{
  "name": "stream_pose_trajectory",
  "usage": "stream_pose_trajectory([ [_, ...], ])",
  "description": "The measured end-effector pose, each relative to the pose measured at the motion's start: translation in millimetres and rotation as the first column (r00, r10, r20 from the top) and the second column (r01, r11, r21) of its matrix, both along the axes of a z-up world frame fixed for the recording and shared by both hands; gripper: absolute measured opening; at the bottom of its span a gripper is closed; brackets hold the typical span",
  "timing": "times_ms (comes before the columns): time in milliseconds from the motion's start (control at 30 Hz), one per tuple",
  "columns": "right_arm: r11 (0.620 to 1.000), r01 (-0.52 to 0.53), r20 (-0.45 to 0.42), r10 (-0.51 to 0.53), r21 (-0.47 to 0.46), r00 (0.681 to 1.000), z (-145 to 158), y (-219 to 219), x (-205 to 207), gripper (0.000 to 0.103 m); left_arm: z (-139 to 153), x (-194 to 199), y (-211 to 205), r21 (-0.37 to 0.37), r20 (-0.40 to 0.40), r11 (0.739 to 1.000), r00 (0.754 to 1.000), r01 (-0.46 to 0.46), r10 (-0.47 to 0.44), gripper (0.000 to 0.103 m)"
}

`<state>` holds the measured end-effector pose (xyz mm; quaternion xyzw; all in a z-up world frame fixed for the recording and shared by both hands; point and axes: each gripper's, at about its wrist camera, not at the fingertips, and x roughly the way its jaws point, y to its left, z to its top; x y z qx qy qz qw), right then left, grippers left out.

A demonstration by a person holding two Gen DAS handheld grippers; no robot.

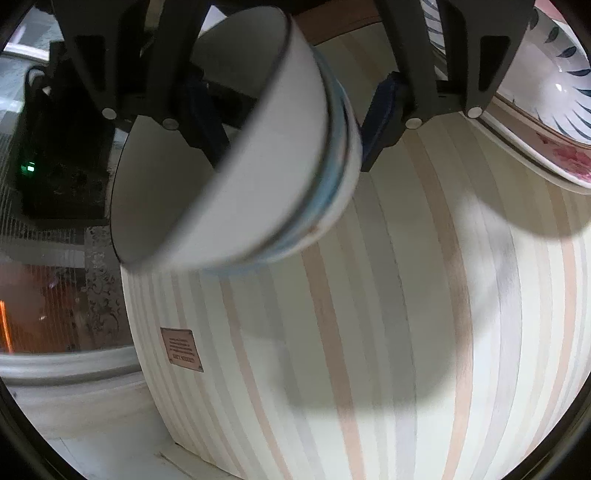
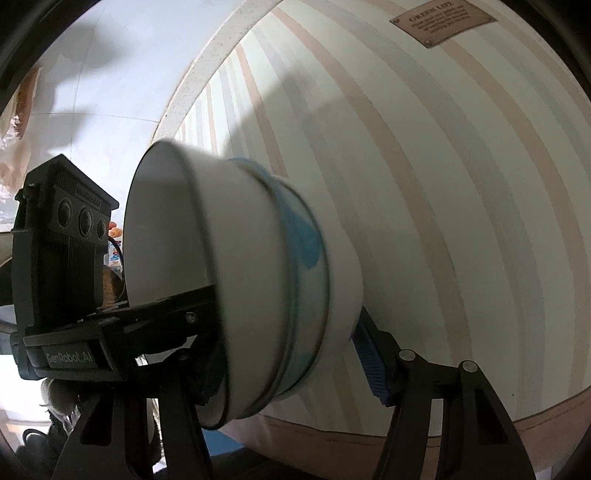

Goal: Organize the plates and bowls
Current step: 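Carry the bowl stack with both grippers toward the plate stack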

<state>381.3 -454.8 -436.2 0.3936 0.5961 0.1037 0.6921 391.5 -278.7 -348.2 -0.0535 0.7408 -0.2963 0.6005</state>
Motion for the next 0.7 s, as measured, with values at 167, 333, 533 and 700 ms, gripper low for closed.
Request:
stream_pose_trajectory([
  [167,0.989,0.086,-0.053,-0.081,0.117,0.995,-14.4,-18.0,-8.5,0.062,-2.9,7.6,11.2,-0.039,-0.03,0.997,0.998,-0.059,0.058,0.063],
  [333,0.996,0.063,-0.046,-0.06,0.061,0.997,-3.6,-18.1,-6.8,0.062,-1.1,10.4,13.1,-0.048,-0.026,0.996,0.997,-0.071,0.07,0.062],
  [533,0.999,0.041,0.003,-0.041,0.02,0.999,6.4,-16.3,-9.3,0.062,2.1,10.2,9.9,-0.051,0.019,0.995,0.996,-0.082,0.083,0.062],
  [700,1.0,0.009,0.04,-0.009,-0.005,0.999,9.4,-20.3,-9.5,0.062,3.1,9.9,10.8,-0.043,0.033,0.995,0.995,-0.088,0.089,0.061],
])
